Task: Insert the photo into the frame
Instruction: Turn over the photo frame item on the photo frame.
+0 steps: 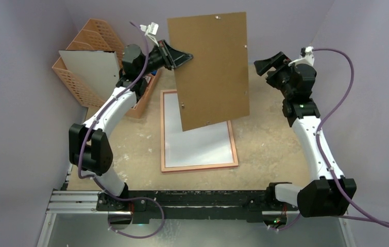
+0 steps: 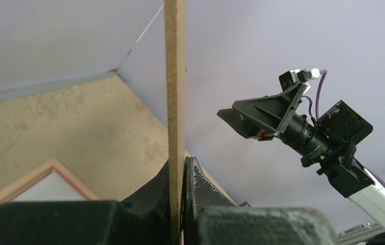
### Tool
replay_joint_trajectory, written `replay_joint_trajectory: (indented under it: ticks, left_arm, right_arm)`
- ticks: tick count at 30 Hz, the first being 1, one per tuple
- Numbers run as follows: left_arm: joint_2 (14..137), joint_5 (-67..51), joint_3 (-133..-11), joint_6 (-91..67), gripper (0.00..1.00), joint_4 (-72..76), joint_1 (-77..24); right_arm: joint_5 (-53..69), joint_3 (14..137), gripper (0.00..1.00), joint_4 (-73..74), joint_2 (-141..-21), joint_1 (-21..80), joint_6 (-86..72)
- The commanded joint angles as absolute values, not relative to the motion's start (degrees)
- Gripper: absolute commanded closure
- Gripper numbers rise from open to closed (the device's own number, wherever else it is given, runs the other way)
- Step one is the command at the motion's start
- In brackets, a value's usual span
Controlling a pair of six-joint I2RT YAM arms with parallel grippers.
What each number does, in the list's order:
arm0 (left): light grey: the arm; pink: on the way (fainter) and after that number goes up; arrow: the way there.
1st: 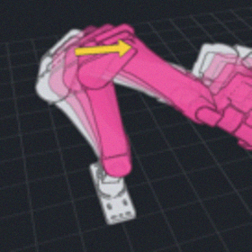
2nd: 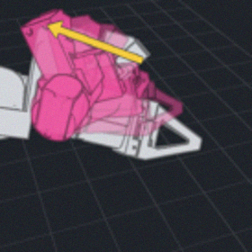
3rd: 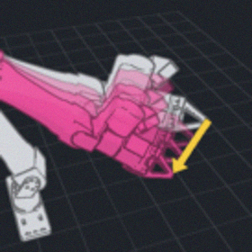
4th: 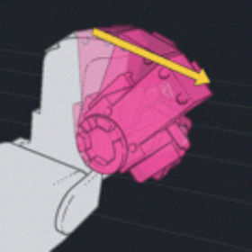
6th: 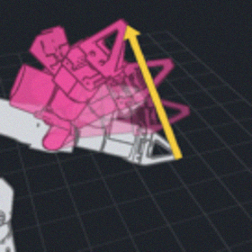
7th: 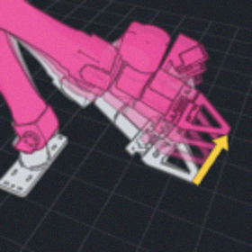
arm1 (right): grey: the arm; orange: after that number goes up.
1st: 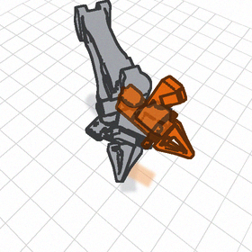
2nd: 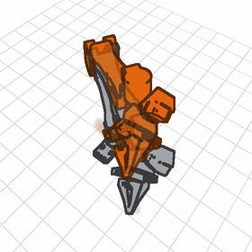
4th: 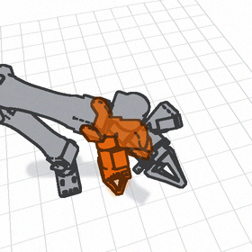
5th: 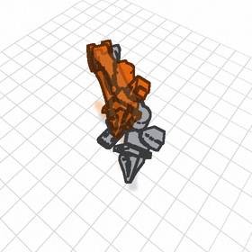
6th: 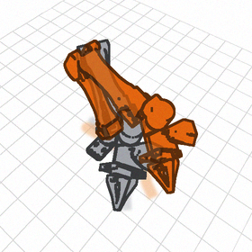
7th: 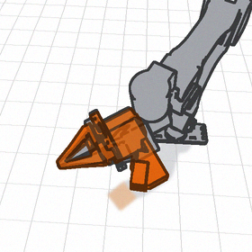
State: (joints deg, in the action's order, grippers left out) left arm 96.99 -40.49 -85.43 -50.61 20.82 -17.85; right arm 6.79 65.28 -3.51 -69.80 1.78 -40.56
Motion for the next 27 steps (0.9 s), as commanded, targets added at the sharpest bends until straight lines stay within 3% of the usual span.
replay_joint_trajectory:
  ticks: [1, 4, 14, 22, 27]
  left_arm:
    - [89.7, -38.6, -80.2, -57.4, 1.0, 42.3, -16.9]
    - [86.9, -35.3, -74.8, -60.5, 1.0, 56.2, -16.9]
    - [84.2, -34.1, -71.8, -61.4, 1.0, 58.4, -17.0]
    - [84.6, -32.9, -78.2, -60.8, 1.0, 43.2, -16.2]
    - [89.0, -38.5, -81.4, -69.0, 1.0, 47.1, -12.8]
  right_arm:
    - [2.3, 73.6, 0.17, -1.4, -70.1, 1.1, -43.1]
    - [0.2, 77.2, 0.18, 2.7, -71.6, 0.8, -41.6]
    - [2.9, 83.2, 0.19, 4.1, -75.3, 0.6, -38.7]
    - [21.0, 74.2, 0.12, -8.2, -71.1, -0.3, -33.5]
    - [33.9, 70.1, 0.1, -16.2, -70.9, -5.9, -38.7]
